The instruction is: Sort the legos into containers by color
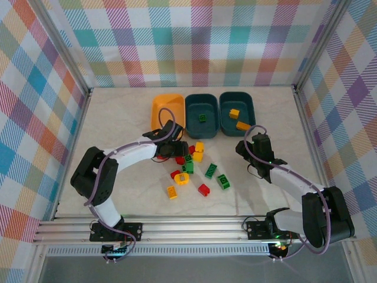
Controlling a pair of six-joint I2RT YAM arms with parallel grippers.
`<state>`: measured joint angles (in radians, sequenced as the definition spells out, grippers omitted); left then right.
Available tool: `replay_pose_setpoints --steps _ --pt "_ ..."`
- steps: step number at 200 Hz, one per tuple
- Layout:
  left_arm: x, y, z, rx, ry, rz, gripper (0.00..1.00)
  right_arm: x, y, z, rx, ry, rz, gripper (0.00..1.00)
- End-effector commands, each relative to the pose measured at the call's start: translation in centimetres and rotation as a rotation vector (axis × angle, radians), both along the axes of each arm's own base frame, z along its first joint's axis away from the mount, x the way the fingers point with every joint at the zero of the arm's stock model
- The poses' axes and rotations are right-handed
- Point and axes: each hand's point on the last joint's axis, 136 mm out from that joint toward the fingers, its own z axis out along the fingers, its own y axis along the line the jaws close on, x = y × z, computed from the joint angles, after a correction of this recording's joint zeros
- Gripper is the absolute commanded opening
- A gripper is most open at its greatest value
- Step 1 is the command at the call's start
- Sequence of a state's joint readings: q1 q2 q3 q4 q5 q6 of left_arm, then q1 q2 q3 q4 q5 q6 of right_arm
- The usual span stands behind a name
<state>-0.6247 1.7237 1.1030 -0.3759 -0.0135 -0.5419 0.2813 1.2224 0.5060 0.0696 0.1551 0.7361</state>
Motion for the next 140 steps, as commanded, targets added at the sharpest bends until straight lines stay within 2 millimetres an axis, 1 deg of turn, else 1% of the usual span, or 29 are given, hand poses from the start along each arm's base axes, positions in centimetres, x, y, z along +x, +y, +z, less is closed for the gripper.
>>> replay_pose_setpoints --steps 1,14,25,43,54,78,97,121,134,140 --pt "-0.2 -0.1 -0.6 0.047 0.023 0.013 0.59 1.0 0.4 2.1 -0.003 -0.063 0.019 0.61" --pt "-0.4 0.1 -0.9 0.071 0.028 0.017 0.54 1.0 0.4 2.1 -0.002 -0.062 0.021 0.60" --pt "-0.5 0.2 -1.1 0.080 0.028 0.017 0.48 1.0 0.5 2.1 0.001 -0.063 0.024 0.60" --pt "-0.6 0.5 -1.0 0.102 0.026 0.019 0.34 1.0 0.6 2.1 0.003 -0.063 0.026 0.59" --pt "-0.7 0.6 -0.5 0.111 0.013 0.016 0.28 1.0 0.6 2.1 0.005 -0.063 0.027 0.59" --pt "-0.4 0.4 1.1 0.111 -0.020 -0.004 0.20 1.0 0.6 2.2 0.006 -0.065 0.029 0.59" --pt "-0.4 0.0 2.7 0.093 -0.032 -0.023 0.17 1.0 0.6 2.3 0.008 -0.067 0.030 0.59" --pt "0.2 0.0 6.1 0.078 -0.106 -0.038 0.17 1.0 0.8 2.3 0.011 -0.069 0.034 0.58" --pt "1.1 0.4 7.8 0.097 -0.158 -0.040 0.17 1.0 0.9 2.2 0.014 -0.066 0.037 0.58" --pt "1.8 0.7 8.6 0.104 -0.180 -0.035 0.17 1.0 0.9 2.2 0.016 -0.066 0.039 0.58"
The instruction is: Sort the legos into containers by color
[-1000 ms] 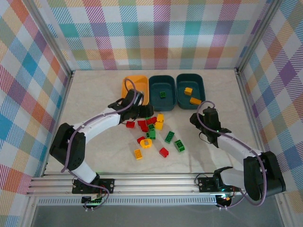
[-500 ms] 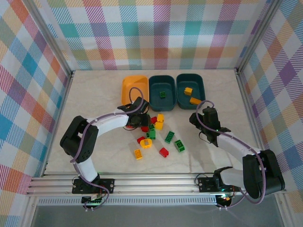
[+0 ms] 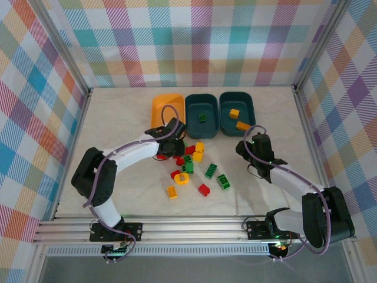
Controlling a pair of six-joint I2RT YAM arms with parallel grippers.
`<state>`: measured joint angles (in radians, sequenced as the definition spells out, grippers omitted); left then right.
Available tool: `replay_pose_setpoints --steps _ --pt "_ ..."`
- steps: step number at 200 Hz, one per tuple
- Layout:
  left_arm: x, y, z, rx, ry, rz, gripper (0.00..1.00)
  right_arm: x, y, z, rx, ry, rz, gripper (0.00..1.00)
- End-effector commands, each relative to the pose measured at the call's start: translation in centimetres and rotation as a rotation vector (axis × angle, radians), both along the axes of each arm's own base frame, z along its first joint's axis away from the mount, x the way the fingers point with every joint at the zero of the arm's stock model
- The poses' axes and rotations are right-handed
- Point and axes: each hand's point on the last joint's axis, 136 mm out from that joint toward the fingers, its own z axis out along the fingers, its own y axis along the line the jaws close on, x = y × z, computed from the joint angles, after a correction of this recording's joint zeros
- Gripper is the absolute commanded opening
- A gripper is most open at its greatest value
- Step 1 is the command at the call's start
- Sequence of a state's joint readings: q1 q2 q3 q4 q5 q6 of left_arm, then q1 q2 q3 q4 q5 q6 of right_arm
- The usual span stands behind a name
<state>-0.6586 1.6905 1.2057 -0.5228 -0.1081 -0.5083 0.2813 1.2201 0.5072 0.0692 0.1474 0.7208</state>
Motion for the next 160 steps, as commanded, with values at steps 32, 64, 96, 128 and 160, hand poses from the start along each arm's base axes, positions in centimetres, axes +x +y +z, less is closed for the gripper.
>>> replay_pose_setpoints --steps 32,64,96,128,160 --pt "7.4 2.8 5.8 0.025 -0.141 0.050 0.17 1.0 1.3 2.2 0.027 -0.063 0.039 0.58" --pt "14.2 4.0 4.7 0.025 -0.119 0.107 0.17 1.0 1.4 2.4 0.021 -0.068 0.050 0.58" --pt "18.6 4.7 2.0 0.054 -0.066 0.143 0.22 0.8 1.2 3.3 -0.010 -0.080 0.065 0.60" --pt "20.0 4.3 1.2 0.044 -0.049 0.140 0.36 0.8 1.6 4.4 -0.026 -0.112 0.106 0.66" --pt "20.0 3.5 4.2 -0.017 -0.097 0.108 0.63 0.6 3.3 4.9 -0.052 -0.104 0.193 0.71"
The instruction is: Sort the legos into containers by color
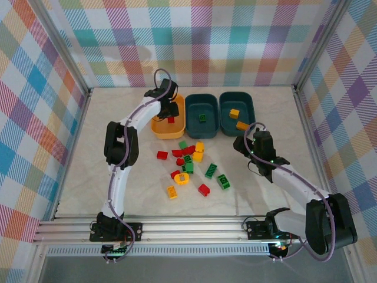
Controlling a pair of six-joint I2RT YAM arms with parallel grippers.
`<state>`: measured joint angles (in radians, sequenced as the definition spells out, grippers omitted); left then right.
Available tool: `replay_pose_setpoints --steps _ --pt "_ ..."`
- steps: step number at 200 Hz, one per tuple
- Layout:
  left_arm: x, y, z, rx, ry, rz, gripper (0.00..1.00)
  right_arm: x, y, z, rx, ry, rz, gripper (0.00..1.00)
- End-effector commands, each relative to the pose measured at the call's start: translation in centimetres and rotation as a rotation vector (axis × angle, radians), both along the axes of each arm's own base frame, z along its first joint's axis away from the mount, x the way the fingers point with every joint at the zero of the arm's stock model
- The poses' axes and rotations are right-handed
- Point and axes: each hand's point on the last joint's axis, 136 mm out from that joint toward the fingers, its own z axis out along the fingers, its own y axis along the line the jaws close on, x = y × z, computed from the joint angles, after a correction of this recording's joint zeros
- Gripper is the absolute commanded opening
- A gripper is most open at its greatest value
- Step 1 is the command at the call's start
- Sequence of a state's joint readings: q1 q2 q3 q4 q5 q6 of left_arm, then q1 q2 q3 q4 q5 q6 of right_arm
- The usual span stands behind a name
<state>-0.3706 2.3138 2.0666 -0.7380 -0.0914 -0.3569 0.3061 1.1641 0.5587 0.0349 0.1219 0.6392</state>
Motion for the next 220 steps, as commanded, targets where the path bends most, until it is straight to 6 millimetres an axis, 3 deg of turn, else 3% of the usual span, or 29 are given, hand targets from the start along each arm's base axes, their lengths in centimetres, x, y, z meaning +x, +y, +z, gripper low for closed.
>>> replay_pose_setpoints --steps 1,22,39,47,71,101,131,152,179,199,220 --pt "-0.2 -1.0 5.0 -0.059 -0.071 -0.043 0.64 0.0 1.9 1.6 -0.032 -0.022 0.099 0.72" --pt "-1.6 -0.8 9.1 -0.111 -0.151 -0.047 0.78 -1.3 3.8 1.8 -0.081 0.012 0.192 0.73" --pt "-4.0 -0.8 12.2 -0.198 -0.227 -0.047 0.80 -3.0 5.1 1.5 -0.128 0.055 0.260 0.74" --pt "-5.7 -0.6 12.5 -0.238 -0.253 -0.037 0.82 -4.0 5.5 1.2 -0.153 0.087 0.295 0.74" --pt "-11.4 0.3 11.0 -0.362 -0.310 0.011 0.86 -7.5 7.0 -0.5 -0.233 0.208 0.408 0.74" --pt "-18.3 2.2 4.9 -0.469 -0.273 0.093 0.88 -11.6 7.4 -3.4 -0.285 0.381 0.466 0.73" --pt "-23.0 3.1 1.6 -0.477 -0.234 0.099 0.89 -14.6 7.7 -6.0 -0.349 0.531 0.539 0.75" --pt "-24.4 3.4 1.3 -0.462 -0.230 0.089 0.90 -15.2 7.6 -7.3 -0.428 0.591 0.554 0.75" --pt "-24.5 3.9 2.5 -0.456 -0.274 0.094 0.92 -15.0 7.9 -8.4 -0.465 0.614 0.567 0.69" --pt "-24.3 3.9 3.0 -0.455 -0.292 0.088 0.92 -13.9 8.0 -8.2 -0.493 0.569 0.552 0.56" --pt "-24.2 3.7 2.8 -0.446 -0.277 0.082 0.92 -13.1 9.1 -7.2 -0.486 0.531 0.592 0.34"
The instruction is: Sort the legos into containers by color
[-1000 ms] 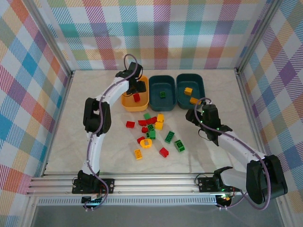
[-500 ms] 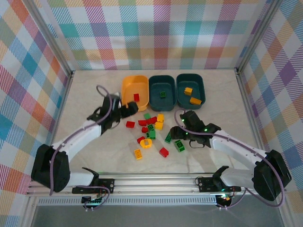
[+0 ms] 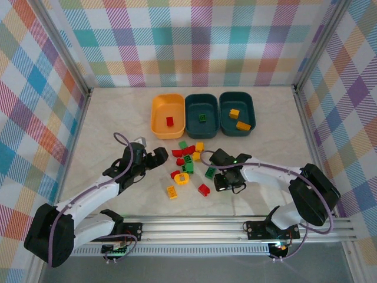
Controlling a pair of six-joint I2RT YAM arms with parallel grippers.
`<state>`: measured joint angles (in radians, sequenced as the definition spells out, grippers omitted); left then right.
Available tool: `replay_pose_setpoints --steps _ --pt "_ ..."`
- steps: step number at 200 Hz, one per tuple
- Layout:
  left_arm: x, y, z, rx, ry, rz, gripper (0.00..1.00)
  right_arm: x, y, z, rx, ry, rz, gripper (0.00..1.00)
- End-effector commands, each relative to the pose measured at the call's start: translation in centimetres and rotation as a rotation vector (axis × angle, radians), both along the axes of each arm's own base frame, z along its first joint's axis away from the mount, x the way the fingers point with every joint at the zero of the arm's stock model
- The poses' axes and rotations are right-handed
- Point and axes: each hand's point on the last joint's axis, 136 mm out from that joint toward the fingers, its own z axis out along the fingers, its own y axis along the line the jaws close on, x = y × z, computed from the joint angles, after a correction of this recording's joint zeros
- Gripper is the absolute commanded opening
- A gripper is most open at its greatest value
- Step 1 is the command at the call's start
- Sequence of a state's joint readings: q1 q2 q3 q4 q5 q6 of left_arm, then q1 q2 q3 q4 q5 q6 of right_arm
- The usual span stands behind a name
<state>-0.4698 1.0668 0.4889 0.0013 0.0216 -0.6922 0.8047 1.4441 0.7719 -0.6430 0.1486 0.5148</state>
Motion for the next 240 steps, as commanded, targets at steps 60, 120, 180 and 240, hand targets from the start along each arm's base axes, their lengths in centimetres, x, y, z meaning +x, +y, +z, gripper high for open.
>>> replay_pose_setpoints --steps 60,120,180,240 --pt "0.1 0.3 1.1 0.036 -0.016 0.006 0.94 4.5 1.7 6.8 0.015 -0.215 0.059 0.16" --pt "0.4 -0.2 -0.9 0.093 0.158 -0.003 0.93 20.2 5.6 10.7 0.102 -0.478 -0.036 0.16" --pt "-1.6 -1.5 -2.2 0.054 0.240 -0.100 0.93 30.8 7.5 8.7 0.043 -0.444 -0.046 0.38" --pt "-1.9 -0.2 -2.3 0.242 0.258 -0.115 0.89 29.1 7.6 13.7 0.116 -0.535 -0.048 0.58"
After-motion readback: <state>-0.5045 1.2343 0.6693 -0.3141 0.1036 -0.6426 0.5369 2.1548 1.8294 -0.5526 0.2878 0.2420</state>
